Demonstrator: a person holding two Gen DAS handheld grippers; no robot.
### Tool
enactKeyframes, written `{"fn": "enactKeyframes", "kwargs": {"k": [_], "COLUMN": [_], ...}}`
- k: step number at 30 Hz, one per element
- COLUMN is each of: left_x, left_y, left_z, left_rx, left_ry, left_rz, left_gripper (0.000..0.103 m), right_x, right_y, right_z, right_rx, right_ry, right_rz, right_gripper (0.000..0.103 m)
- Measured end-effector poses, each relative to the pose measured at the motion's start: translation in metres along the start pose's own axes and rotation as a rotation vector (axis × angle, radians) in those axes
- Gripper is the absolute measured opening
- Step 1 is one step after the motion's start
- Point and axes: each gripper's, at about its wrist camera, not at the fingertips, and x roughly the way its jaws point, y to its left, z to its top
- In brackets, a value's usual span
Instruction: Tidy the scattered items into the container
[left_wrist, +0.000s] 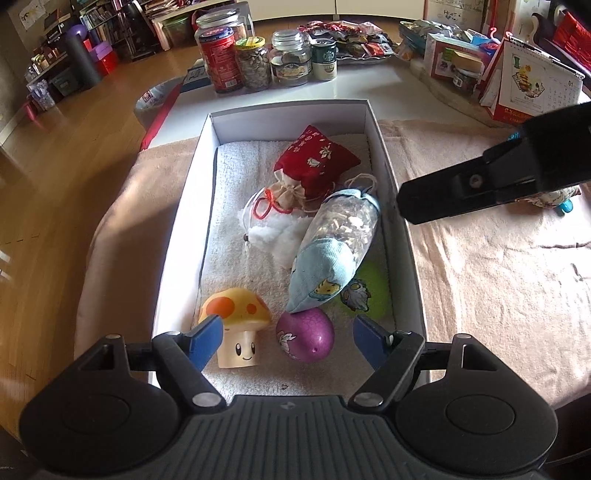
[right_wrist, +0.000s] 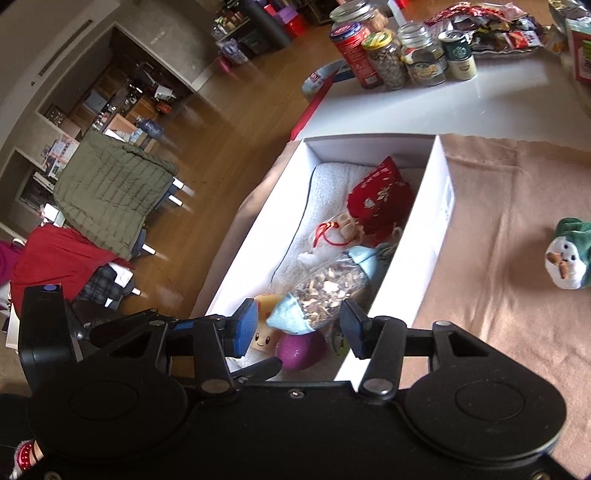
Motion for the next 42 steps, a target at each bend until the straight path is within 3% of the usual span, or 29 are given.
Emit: {"fn": "enactKeyframes", "kwargs": {"k": [11, 18, 23, 27, 33, 42], "left_x": [-0.001, 0.009, 0.03, 0.056, 0.096, 0.158], "left_y": [-0.075, -0.133, -0.169, -0.19, -0.217, -0.254], "left_z": [0.028, 0.051, 0.077, 0.098, 0.119, 0.121], "left_rx": [0.131, 0.218, 0.194, 0.156, 0.181, 0.389], "left_ry": [-0.027, -0.016, 0.018, 0.032, -0.02, -0.013], "left_rz": [-0.051, -0.094, -0.155, -0.169, -0.139, -0.074], "left_gripper": [0.079, 0.083, 0.083, 0.084, 0.085, 0.086], "right_x": [-0.071, -0.103, -0.118, -0.127, -0.137, -0.143], "right_y": [-0.073, -0.116, -0.151, -0.178, -0.211, -0.253], "right_z": [-0.021, -0.047, -0.068, -0.086, -0.107, -0.123], "right_rx": [0.131, 0.178, 0.221, 0.279, 0.339, 0.432], "right_ry": [-0.112, -0.157, -0.165, -0.173, -0.188, -0.211], "right_rz": [-0.116, -0.248, -0.325, -0.339, -0.365, -0.372], "right_gripper": [0.051, 0.051, 0.051, 0.051, 0.059, 0.06]}}
